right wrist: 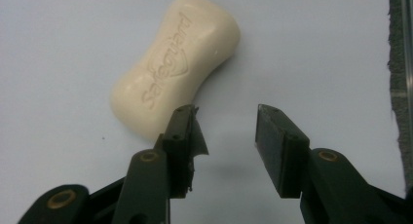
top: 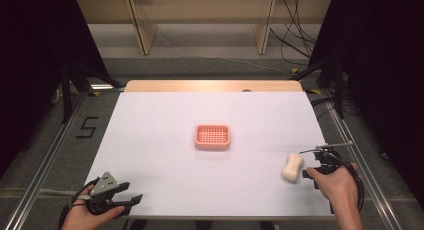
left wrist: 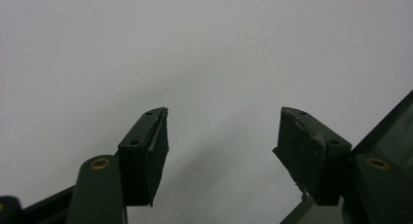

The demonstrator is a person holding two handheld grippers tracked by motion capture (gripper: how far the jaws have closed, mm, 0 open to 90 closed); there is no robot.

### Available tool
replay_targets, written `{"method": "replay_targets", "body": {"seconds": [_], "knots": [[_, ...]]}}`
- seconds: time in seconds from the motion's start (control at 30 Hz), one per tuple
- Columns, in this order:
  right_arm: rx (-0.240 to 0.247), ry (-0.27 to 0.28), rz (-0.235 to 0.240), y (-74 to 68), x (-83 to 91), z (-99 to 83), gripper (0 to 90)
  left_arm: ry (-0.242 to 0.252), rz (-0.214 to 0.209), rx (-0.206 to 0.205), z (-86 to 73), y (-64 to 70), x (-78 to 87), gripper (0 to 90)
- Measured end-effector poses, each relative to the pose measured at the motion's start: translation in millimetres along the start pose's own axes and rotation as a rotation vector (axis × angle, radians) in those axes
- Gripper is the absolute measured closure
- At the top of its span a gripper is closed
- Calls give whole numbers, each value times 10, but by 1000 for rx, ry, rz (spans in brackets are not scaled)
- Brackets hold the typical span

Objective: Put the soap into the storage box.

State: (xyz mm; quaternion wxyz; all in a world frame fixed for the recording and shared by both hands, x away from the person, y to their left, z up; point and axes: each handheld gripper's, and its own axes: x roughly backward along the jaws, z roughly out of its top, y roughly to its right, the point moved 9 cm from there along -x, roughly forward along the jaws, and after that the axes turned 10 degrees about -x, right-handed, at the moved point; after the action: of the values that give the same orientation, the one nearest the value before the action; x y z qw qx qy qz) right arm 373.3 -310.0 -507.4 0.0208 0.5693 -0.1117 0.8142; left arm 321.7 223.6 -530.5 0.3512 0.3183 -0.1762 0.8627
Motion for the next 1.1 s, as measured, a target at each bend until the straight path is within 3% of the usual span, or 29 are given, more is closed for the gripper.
{"method": "replay_targets", "body": {"seconds": [0.03, 0.07, 0.13, 0.17, 0.2, 0.23, 0.27, 0.33, 0.4, 0.47, 0.5, 0.53, 0.57, 0.63, 0.67, 0.7, 0.8, 0.83, 0.87, 0.97, 1.0, 1.03, 1.07, 1.1], "knots": [[-9, -4, 6, -8, -1, -1, 582, -1, 3, 2, 1, 3, 1, 354], [-11, -23, 16, -15, 5, -7, 574, 1, 13, -28, 7, -24, -9, 354], [-176, -3, 14, -131, -15, -9, 551, -3, -7, 8, 3, 28, -3, 354], [-68, -36, 31, -65, -4, -12, 546, -2, -10, 20, 0, 41, -6, 354], [-111, -41, 24, -99, -13, -18, 539, -4, -9, 18, -4, 41, -4, 354], [-102, -44, 24, -108, -11, -17, 533, -5, -10, -4, -5, 28, 0, 354], [-14, -23, 33, -64, -36, 20, 526, -6, -12, 19, -10, 42, -1, 354], [-13, -25, 19, -95, -34, 40, 523, 6, -17, 24, -2, 47, -9, 354], [-96, -71, 9, -181, -3, 22, 512, 0, -15, 19, -6, 42, 0, 354], [-98, -92, 6, -227, -10, 43, 510, 6, -15, 5, 5, 41, -2, 353], [-86, -86, 4, -236, -14, 60, 509, -1, -7, -31, 3, 8, -4, 353], [-110, -94, 0, -275, -18, 66, 509, 0, -11, -20, 4, 23, -2, 353], [-89, -102, -4, -277, -13, 93, 512, 12, -20, 8, 13, 55, -5, 353], [-135, -119, 6, -358, -15, 123, 517, 11, -21, 9, 13, 55, -5, 353], [-86, -127, -7, -325, -19, 141, 518, 3, -19, -2, 5, 45, 3, 353], [-167, -157, -27, -400, -1, 131, 517, 6, -17, -2, 9, 41, 3, 354], [-204, -154, -42, -431, -33, 182, 512, 12, -15, -4, 15, 37, 8, 356], [-174, -141, -57, -396, -56, 201, 512, 12, -12, -8, 16, 33, 6, 357], [-189, -164, -58, -408, -51, 212, 509, 12, -10, -11, 16, 28, 4, 356], [-182, -151, -70, -373, -118, 265, 493, 10, -14, 1, 16, 36, 5, 356], [-217, -159, -71, -395, -122, 266, 493, 10, -14, -4, 20, 34, 3, 356], [-141, -147, -75, -325, -150, 292, 489, 6, -10, -12, 20, 28, 5, 357], [-233, -166, -74, -398, -157, 273, 485, 5, -8, -36, 20, 11, -3, 356], [-219, -166, -76, -384, -179, 280, 481, 5, -10, 8, 15, 43, -7, 357]]}}
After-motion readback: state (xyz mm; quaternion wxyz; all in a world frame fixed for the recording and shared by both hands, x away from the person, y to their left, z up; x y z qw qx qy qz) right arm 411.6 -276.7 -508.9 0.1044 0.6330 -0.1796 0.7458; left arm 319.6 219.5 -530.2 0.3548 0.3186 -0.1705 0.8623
